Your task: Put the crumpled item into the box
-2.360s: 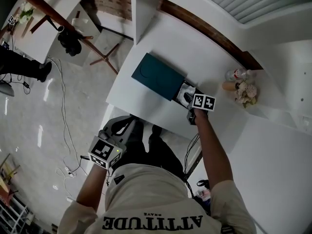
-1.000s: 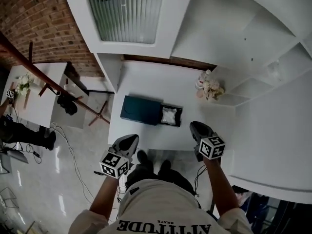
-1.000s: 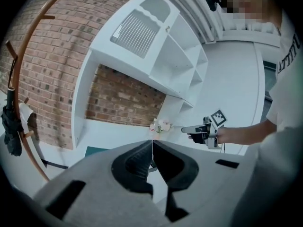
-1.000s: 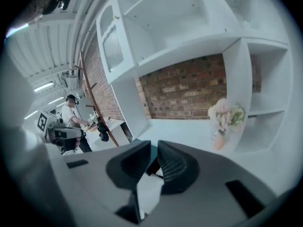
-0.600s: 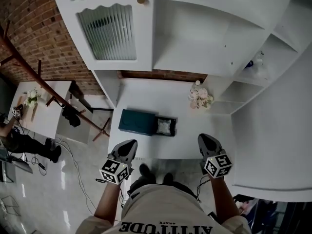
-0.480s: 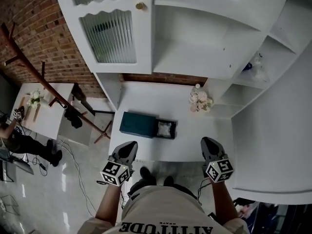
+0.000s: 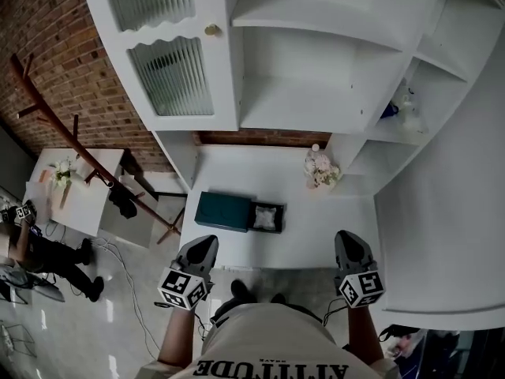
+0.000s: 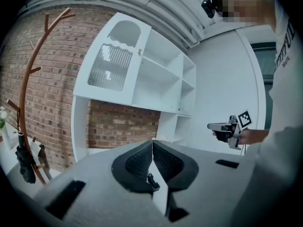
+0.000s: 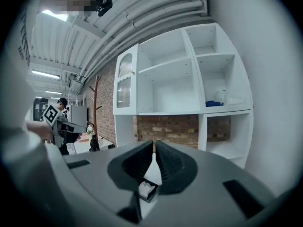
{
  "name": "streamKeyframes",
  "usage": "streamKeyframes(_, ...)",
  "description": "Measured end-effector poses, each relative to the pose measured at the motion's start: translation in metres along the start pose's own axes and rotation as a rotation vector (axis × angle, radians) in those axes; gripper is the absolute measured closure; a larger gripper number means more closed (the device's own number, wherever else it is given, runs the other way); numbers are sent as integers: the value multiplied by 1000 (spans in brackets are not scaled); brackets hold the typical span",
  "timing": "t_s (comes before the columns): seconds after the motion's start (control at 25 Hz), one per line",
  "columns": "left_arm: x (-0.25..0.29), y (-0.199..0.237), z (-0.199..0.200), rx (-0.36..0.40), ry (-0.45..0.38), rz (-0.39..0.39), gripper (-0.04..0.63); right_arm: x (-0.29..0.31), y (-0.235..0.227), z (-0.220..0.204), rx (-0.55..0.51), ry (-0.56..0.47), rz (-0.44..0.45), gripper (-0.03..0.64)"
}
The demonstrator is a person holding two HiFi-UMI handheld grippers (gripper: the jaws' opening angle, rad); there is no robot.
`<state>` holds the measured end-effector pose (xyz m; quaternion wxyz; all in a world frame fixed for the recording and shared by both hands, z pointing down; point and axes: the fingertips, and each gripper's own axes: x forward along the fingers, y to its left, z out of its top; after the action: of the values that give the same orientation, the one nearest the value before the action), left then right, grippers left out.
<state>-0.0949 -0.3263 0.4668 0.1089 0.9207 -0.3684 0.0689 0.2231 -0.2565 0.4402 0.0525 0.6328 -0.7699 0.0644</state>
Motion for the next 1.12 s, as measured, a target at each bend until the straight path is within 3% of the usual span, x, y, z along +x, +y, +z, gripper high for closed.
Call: streamKeyframes(1.12,5,1,5,-2,6,9,568,9,0,8,-10,-20,34,583)
